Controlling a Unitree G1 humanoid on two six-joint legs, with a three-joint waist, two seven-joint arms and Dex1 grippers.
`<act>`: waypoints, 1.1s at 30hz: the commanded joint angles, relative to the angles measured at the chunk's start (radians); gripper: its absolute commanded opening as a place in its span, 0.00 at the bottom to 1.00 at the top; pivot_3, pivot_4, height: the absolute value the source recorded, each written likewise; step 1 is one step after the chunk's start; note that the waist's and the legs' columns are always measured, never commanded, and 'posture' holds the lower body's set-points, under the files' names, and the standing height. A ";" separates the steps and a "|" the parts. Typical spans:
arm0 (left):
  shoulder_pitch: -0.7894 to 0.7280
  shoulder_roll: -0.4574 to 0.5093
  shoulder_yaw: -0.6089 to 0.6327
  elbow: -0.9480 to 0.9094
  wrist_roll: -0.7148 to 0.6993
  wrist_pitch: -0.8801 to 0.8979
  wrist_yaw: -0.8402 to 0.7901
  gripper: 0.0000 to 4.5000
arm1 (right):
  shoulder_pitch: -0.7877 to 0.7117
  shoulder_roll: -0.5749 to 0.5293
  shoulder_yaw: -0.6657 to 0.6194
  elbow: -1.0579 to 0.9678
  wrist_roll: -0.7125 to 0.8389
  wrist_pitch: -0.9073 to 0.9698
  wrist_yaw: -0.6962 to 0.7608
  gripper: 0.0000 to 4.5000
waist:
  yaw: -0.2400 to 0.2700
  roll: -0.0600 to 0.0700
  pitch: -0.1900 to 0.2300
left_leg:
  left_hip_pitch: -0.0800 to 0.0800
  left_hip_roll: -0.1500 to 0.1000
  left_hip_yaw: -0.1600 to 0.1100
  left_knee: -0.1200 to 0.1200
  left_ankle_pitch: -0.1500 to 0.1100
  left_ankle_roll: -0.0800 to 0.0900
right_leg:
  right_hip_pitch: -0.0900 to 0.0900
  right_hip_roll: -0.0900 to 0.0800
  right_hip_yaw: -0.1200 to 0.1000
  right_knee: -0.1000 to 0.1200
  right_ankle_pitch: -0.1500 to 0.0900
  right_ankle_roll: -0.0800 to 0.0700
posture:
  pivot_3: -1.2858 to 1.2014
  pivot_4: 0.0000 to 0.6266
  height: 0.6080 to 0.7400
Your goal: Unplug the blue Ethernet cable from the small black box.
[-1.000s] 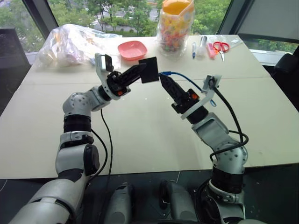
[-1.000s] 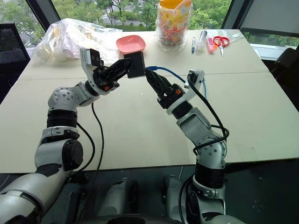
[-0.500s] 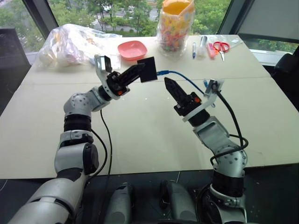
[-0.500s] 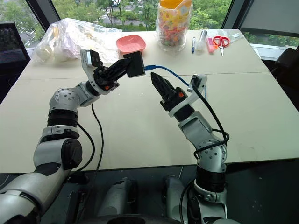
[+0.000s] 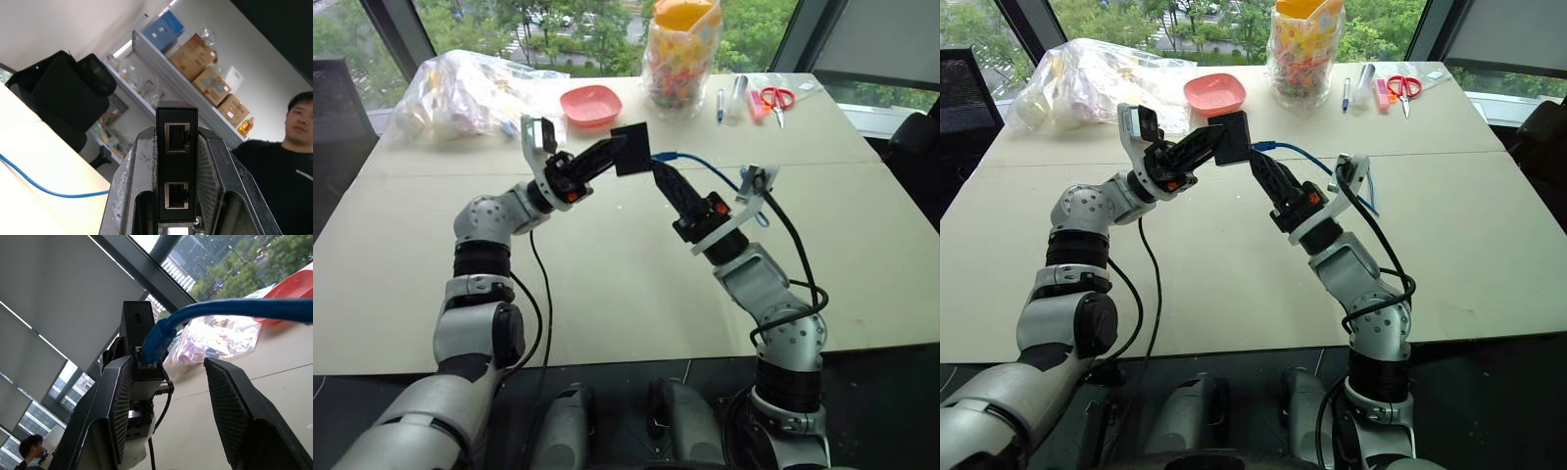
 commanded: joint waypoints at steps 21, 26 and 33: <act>0.015 -0.010 -0.009 -0.078 -0.056 0.010 0.025 0.10 | -0.029 0.036 0.021 0.025 0.045 -0.037 0.029 0.01 | 0.000 0.000 0.000 | 0.000 0.001 0.000 0.000 0.000 0.000 | 0.000 0.000 0.000 0.000 0.000 0.000 | 0.52 0.24 1.00; 0.011 0.062 0.043 -0.040 -0.051 -0.026 0.048 0.10 | -0.036 0.036 -0.093 0.077 0.082 -0.101 -0.027 0.01 | -0.002 0.000 0.000 | 0.000 0.001 0.000 -0.001 0.000 0.000 | 0.000 0.000 0.000 0.000 0.000 0.000 | 0.52 0.24 1.00; -0.001 0.174 0.080 0.018 -0.040 -0.073 0.049 0.10 | -0.045 -0.060 -0.213 0.140 0.108 -0.128 -0.037 0.01 | 0.001 0.000 0.000 | -0.001 0.001 0.000 -0.002 0.000 0.000 | -0.001 0.000 0.000 -0.002 0.000 0.000 | 0.52 0.24 1.00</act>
